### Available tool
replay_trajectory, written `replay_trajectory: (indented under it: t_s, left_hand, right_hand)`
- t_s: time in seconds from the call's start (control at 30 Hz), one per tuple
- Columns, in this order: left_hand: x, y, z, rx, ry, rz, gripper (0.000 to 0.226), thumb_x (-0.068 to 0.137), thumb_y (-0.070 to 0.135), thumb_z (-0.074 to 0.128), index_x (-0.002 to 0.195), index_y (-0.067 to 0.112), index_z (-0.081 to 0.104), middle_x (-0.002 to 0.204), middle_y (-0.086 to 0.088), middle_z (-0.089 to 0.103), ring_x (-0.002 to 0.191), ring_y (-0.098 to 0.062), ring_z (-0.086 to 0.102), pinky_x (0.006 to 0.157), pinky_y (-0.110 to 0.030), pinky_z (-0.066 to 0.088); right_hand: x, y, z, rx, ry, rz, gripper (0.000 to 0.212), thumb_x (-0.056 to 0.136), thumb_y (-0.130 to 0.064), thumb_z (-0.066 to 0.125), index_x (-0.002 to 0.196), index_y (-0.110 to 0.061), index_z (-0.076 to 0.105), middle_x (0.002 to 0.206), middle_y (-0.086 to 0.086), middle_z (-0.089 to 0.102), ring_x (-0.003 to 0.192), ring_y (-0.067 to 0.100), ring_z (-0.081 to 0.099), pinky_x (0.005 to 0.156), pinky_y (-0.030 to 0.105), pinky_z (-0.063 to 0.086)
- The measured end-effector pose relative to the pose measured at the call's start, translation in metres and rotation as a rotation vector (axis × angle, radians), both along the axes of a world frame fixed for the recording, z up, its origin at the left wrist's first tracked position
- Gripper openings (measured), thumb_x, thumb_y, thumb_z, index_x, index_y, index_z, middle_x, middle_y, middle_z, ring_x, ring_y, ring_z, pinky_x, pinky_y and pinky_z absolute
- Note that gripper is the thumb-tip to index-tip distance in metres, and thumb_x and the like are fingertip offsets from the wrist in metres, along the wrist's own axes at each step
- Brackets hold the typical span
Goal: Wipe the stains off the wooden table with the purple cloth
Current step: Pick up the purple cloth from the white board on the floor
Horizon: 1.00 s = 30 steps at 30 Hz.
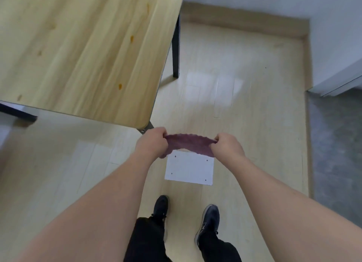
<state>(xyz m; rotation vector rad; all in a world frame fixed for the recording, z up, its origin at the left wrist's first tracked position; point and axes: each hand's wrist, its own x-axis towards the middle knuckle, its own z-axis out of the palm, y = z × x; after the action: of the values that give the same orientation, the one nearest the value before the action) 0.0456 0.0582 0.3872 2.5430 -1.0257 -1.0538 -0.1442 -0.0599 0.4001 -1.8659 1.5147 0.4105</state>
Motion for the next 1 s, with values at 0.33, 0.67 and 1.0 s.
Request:
replay_trajectory:
  t_s: [0.33,0.67,1.0]
  left_hand:
    - [0.101,0.06,0.083,-0.182,0.147,0.101,0.018,0.082,0.011,0.046,0.076,0.02,0.06,0.072,-0.002,0.069,0.07,-0.021,0.064,0.061,-0.034,0.051]
    - [0.223,0.098,0.107,-0.215,0.055,0.133,0.017,0.089,0.011,0.049,0.084,0.018,0.063,0.081,-0.002,0.068,0.077,-0.018,0.061,0.06,-0.029,0.043]
    - [0.302,0.032,0.052,-0.105,0.052,0.051,0.016,0.09,0.015,0.051,0.08,0.022,0.062,0.078,-0.004,0.067,0.076,-0.026,0.064,0.067,-0.038,0.051]
  right_hand:
    - [0.083,0.063,0.07,-0.027,-0.418,-0.256,0.012,0.087,-0.009,0.049,0.084,-0.018,0.057,0.086,0.001,0.062,0.074,0.019,0.059,0.056,0.028,0.043]
    - [0.18,0.072,0.085,0.133,-0.598,-0.219,0.012,0.082,-0.014,0.063,0.073,-0.02,0.069,0.072,0.002,0.068,0.065,0.021,0.064,0.059,0.041,0.06]
    - [0.256,0.032,0.03,0.049,-0.36,-0.182,0.012,0.091,-0.022,0.057,0.087,-0.018,0.068,0.086,0.001,0.067,0.085,0.024,0.063,0.073,0.035,0.051]
